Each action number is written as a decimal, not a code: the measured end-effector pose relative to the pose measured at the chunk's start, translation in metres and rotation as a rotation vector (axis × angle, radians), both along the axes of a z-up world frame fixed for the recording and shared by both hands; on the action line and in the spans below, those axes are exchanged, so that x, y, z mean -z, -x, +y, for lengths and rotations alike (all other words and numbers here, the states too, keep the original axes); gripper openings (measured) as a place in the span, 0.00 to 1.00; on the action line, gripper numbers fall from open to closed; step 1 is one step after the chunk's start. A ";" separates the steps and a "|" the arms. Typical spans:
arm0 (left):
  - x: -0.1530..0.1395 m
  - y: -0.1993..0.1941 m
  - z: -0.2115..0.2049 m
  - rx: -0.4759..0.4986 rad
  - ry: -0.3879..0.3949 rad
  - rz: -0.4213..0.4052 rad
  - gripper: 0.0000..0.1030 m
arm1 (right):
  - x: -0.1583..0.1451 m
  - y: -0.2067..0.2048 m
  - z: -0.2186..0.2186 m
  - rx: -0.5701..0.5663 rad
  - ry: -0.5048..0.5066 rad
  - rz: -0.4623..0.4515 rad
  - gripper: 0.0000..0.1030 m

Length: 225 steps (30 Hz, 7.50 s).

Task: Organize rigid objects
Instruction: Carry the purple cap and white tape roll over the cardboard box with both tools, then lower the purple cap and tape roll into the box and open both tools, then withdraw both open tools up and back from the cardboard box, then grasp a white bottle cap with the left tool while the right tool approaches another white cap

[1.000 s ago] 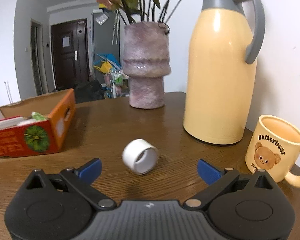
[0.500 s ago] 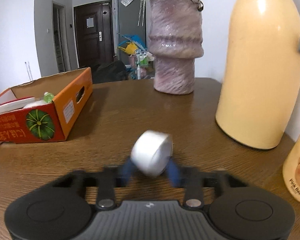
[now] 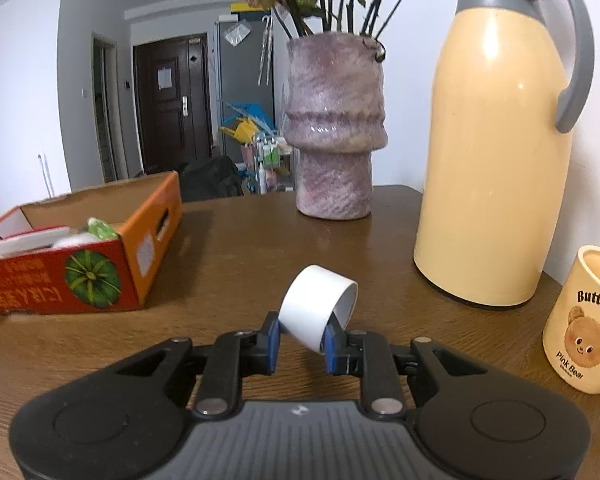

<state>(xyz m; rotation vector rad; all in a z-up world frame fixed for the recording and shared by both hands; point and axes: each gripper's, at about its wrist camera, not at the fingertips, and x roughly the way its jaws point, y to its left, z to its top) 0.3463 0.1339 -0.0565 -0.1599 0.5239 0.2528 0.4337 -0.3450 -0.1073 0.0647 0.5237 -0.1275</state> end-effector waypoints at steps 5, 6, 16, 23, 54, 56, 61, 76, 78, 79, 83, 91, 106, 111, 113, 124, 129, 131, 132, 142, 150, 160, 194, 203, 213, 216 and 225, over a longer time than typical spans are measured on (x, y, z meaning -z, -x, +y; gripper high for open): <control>-0.005 0.004 -0.001 0.007 0.008 -0.020 0.52 | -0.009 0.016 0.022 -0.031 -0.001 -0.044 0.21; -0.005 0.005 -0.002 0.008 0.012 -0.020 0.52 | -0.011 0.018 0.026 -0.037 -0.004 -0.050 0.21; -0.021 0.013 -0.033 0.070 0.029 -0.063 0.52 | -0.034 0.048 0.074 -0.130 -0.058 -0.126 0.21; -0.035 0.009 -0.061 0.121 0.040 -0.090 0.52 | -0.047 0.057 0.104 -0.209 -0.097 -0.163 0.21; -0.047 -0.060 -0.116 0.183 0.023 -0.137 0.52 | -0.058 0.017 0.150 -0.298 -0.122 -0.211 0.21; -0.047 -0.067 -0.116 0.183 0.028 -0.133 0.52 | -0.058 0.011 0.151 -0.298 -0.124 -0.212 0.21; -0.046 -0.085 -0.116 0.188 0.034 -0.131 0.52 | -0.057 -0.003 0.155 -0.299 -0.126 -0.211 0.21; -0.036 -0.148 -0.135 0.231 0.013 -0.107 0.52 | -0.049 -0.056 0.164 -0.315 -0.112 -0.198 0.21; -0.034 -0.156 -0.137 0.238 0.016 -0.099 0.52 | -0.046 -0.063 0.165 -0.316 -0.106 -0.191 0.21; -0.034 -0.159 -0.137 0.238 0.014 -0.098 0.52 | -0.046 -0.066 0.165 -0.316 -0.102 -0.189 0.21; -0.032 -0.173 -0.139 0.245 0.017 -0.094 0.52 | -0.043 -0.077 0.167 -0.316 -0.097 -0.182 0.21; -0.028 -0.196 -0.142 0.245 0.002 -0.084 0.52 | -0.036 -0.098 0.175 -0.328 -0.071 -0.161 0.21; -0.017 -0.224 -0.137 0.227 -0.026 -0.047 0.52 | -0.030 -0.125 0.182 -0.337 -0.036 -0.124 0.21; -0.015 -0.226 -0.132 0.217 -0.007 -0.028 0.57 | -0.026 -0.128 0.181 -0.325 -0.033 -0.083 0.22; -0.016 -0.225 -0.131 0.208 -0.013 -0.036 0.75 | -0.025 -0.129 0.181 -0.322 -0.030 -0.068 0.30; -0.023 -0.217 -0.126 0.167 -0.054 -0.065 1.00 | -0.027 -0.120 0.178 -0.285 -0.025 -0.124 1.00; -0.024 -0.215 -0.124 0.162 -0.050 -0.063 1.00 | -0.027 -0.119 0.179 -0.287 -0.022 -0.125 1.00; -0.025 -0.214 -0.124 0.161 -0.053 -0.068 1.00 | -0.028 -0.119 0.179 -0.285 -0.020 -0.130 1.00; -0.025 -0.213 -0.124 0.161 -0.053 -0.071 1.00 | -0.028 -0.118 0.178 -0.283 -0.022 -0.133 1.00; -0.027 -0.188 -0.124 0.157 -0.085 -0.091 1.00 | -0.030 -0.101 0.175 -0.278 -0.028 -0.168 1.00; -0.030 -0.157 -0.111 0.142 -0.076 -0.113 1.00 | -0.031 -0.073 0.176 -0.282 -0.010 -0.200 1.00; -0.028 -0.115 -0.102 0.130 -0.066 -0.115 1.00 | -0.029 -0.031 0.175 -0.280 0.006 -0.207 1.00; -0.006 0.018 -0.052 0.035 -0.059 -0.028 1.00 | -0.024 0.079 0.177 -0.275 0.000 -0.157 1.00; 0.003 0.023 -0.026 0.016 -0.033 0.008 1.00 | -0.020 0.082 0.177 -0.262 0.007 -0.131 1.00; 0.021 0.004 0.008 -0.035 -0.002 0.094 1.00 | -0.017 0.079 0.175 -0.250 -0.002 -0.120 1.00; 0.027 -0.004 0.016 -0.038 0.021 0.123 1.00 | -0.016 0.078 0.175 -0.246 -0.006 -0.113 1.00; 0.038 -0.025 0.025 -0.016 0.012 0.170 1.00 | -0.014 0.076 0.175 -0.242 -0.005 -0.101 1.00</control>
